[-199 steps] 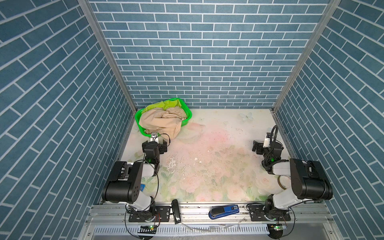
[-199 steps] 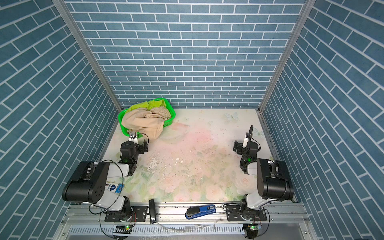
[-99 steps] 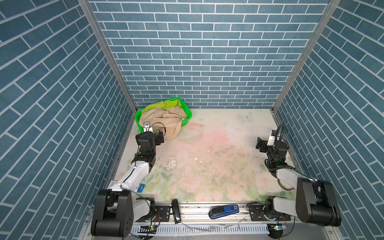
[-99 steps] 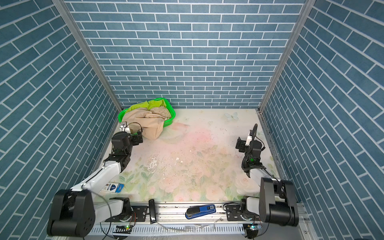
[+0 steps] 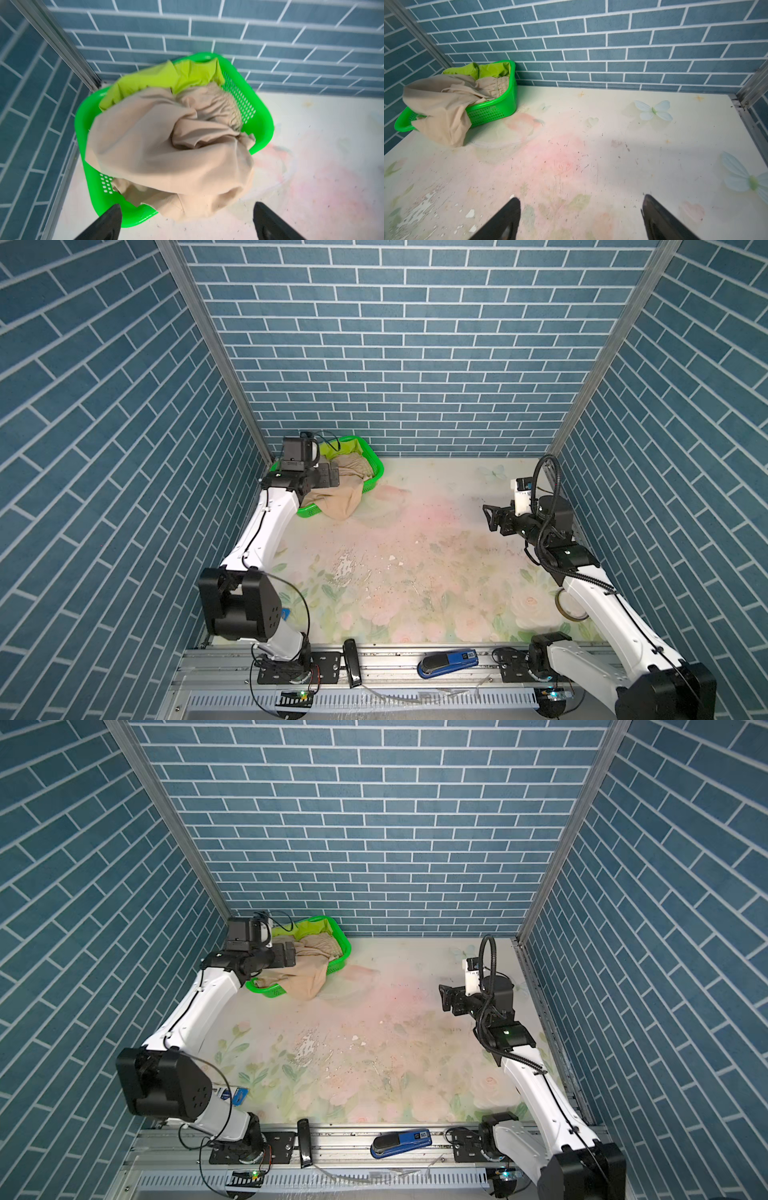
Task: Fold and stack the shorts
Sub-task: 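Reach the left gripper into the green basket while the right arm rises, then grasp the beige shorts with the left gripper and pull them onto the table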
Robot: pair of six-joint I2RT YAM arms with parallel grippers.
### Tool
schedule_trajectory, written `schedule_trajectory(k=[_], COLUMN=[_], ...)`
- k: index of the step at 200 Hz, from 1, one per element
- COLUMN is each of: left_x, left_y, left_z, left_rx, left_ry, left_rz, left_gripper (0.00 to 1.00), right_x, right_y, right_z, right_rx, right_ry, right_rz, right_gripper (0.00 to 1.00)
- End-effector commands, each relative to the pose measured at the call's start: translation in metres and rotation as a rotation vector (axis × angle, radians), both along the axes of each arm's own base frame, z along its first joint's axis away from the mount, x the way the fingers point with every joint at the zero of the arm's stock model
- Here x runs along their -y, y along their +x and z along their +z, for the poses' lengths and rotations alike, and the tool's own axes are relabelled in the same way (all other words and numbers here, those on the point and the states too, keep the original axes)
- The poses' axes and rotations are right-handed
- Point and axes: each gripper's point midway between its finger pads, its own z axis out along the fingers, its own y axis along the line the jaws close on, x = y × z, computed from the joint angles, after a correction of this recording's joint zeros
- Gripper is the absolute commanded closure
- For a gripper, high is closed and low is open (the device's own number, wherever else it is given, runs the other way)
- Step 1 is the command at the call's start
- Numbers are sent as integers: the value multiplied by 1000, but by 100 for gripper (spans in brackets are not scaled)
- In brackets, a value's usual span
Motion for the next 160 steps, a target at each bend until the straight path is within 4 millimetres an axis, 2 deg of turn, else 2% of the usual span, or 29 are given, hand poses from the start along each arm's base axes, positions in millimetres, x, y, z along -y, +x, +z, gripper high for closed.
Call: schedule_trajectory(k=[1,19,40,61,72,79,95,118,140,160], left_x=[15,19,9,5,4,4,4,6,15,25], left_y=[-5,8,19,28,32,35,41,51,56,50], left_z=[-41,-63,-84,-93,-94,-93,-90,-88,-77,-47], left_rx=[-165,-211,-262,-242,-219,-201,-174,-159,-156,-114], left_ry=[17,10,42,63,72,75,75,45,15,-32], left_rz=[-69,-76,-5,12,5,-1,-9,-31,-76,-123], left_gripper=[0,0,0,0,6,12,44,100,100,100], right_x=[-6,-11,-15,-17,-17,-18,-20,-19,-14,-13], right_y=[-19,-22,-24,-23,-22,-22,-23,-28,-31,-29], right_z=[-19,-24,-25,-24,-25,-25,-25,-30,-33,-32], right_rx=[-107,-125,-130,-113,-119,-124,-136,-150,-142,-139], right_ry=[-21,-8,2,15,20,25,33,36,27,14], right_rz=[33,42,49,45,42,41,41,35,16,9], right_gripper=[9,9,9,9,9,10,11,13,13,13])
